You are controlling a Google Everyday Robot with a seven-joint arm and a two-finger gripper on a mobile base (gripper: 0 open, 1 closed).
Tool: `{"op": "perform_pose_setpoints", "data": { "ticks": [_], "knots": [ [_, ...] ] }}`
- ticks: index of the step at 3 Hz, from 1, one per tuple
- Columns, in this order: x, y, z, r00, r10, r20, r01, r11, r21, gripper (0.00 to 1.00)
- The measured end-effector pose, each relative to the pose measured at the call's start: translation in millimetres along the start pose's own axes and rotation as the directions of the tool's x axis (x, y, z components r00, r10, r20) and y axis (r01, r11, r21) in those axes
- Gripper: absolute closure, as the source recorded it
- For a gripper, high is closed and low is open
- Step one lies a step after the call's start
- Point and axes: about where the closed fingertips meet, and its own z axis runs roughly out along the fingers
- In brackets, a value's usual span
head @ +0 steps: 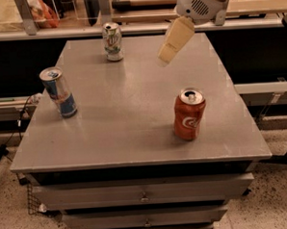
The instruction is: Knock 7up can over
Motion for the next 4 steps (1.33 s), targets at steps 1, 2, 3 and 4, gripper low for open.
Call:
{"op": "perform_pose_setpoints", "data": {
  "ticks": [1, 2, 3, 4],
  "knots": [
    [-18, -28, 32, 0.990, 0.055, 0.132, -0.058, 0.9983, 0.013, 0.00],
    [-42, -58, 76, 0.959, 0.125, 0.253, -0.125, 0.9920, -0.016, 0.00],
    [-64, -87, 122, 0.928, 0.192, 0.319, -0.189, 0.9812, -0.041, 0.00],
    [-72, -107, 165, 0.884, 0.271, 0.382, -0.265, 0.9617, -0.070, 0.00]
  ]
}}
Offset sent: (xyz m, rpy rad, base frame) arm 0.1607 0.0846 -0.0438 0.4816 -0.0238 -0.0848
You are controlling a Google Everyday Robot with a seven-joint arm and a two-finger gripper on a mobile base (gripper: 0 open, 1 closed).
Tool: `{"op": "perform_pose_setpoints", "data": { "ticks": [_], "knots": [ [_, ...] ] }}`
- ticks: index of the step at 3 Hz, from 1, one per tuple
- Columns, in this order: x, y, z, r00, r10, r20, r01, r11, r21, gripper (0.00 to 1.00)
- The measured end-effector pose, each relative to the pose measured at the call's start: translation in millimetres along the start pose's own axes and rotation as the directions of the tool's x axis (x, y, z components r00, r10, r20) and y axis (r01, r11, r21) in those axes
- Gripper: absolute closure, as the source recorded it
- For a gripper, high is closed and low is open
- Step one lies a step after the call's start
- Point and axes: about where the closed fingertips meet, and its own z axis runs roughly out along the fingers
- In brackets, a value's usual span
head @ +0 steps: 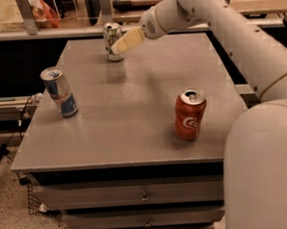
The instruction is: Knock 7up can over
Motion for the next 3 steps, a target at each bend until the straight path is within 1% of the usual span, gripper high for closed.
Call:
{"op": "perform_pose_setpoints", "data": {
  "ticks": [1, 2, 3],
  "knots": [
    [5, -19, 31, 0.995, 0.053, 0.080, -0.055, 0.9982, 0.024, 0.00],
    [2, -33, 53, 0.980, 0.070, 0.185, -0.080, 0.9957, 0.048, 0.00],
    [-7, -31, 66, 0.970, 0.060, 0.234, -0.072, 0.9966, 0.041, 0.09]
  ]
}}
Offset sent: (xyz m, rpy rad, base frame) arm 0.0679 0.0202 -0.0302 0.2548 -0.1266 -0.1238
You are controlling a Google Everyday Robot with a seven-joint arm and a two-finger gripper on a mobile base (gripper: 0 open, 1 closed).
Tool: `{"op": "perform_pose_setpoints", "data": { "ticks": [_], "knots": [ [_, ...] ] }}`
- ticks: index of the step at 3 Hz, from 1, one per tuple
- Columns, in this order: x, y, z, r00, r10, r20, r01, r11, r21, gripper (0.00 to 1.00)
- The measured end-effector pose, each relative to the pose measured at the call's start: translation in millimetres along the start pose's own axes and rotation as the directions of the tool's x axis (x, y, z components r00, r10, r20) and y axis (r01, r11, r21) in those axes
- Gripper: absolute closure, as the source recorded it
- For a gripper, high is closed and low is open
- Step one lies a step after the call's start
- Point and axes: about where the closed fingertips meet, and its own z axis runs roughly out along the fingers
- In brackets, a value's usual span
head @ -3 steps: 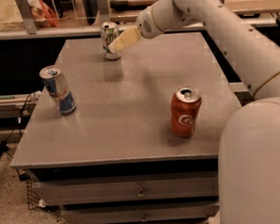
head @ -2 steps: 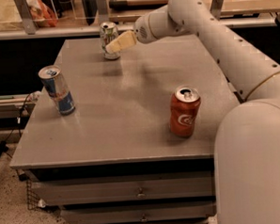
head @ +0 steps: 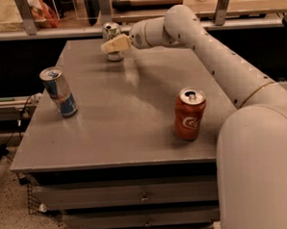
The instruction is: Knock 7up can over
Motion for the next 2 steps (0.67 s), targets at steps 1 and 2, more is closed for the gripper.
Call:
{"op": "perform_pose_setpoints", "data": {
  "ticks": [1, 2],
  "knots": [
    [-3.9, 4.7, 8.0, 0.999, -0.032, 0.007, 0.032, 0.9994, -0.016, 0.35],
    [-5.1, 5.2, 8.8, 0.999, -0.045, 0.005, 0.045, 0.9987, -0.024, 0.58]
  ]
}}
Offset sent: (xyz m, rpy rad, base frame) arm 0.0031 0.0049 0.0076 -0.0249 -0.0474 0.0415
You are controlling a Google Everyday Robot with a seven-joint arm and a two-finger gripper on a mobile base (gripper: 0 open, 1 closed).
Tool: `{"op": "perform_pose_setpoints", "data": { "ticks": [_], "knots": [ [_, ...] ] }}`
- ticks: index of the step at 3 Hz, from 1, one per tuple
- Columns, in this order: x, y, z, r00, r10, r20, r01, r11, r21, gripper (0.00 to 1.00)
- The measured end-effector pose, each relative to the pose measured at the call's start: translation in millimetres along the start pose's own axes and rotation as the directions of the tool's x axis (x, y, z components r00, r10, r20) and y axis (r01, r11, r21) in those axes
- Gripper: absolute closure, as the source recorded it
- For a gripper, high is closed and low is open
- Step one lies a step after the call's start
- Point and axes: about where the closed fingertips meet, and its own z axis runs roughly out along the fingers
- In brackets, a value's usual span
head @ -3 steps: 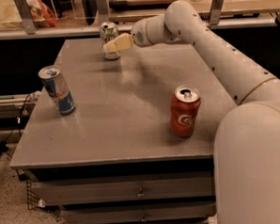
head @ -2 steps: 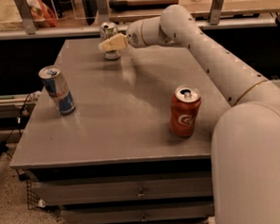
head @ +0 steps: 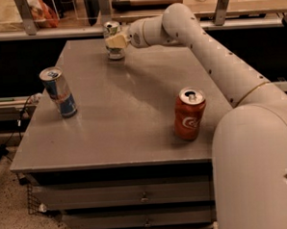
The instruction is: Knock 7up can over
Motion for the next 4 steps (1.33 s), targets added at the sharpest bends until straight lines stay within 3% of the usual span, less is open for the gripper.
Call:
{"op": "perform_pose_setpoints", "data": {
  "ticks": [2, 3, 4],
  "knots": [
    [3, -1, -15, 0.999, -0.019, -0.050, 0.016, 0.9977, -0.065, 1.00],
    [-7, -3, -37, 0.990, -0.106, -0.091, 0.094, 0.9874, -0.127, 1.00],
    [-4, 10, -64, 0.941, -0.282, -0.187, 0.234, 0.9417, -0.242, 1.00]
  ]
}}
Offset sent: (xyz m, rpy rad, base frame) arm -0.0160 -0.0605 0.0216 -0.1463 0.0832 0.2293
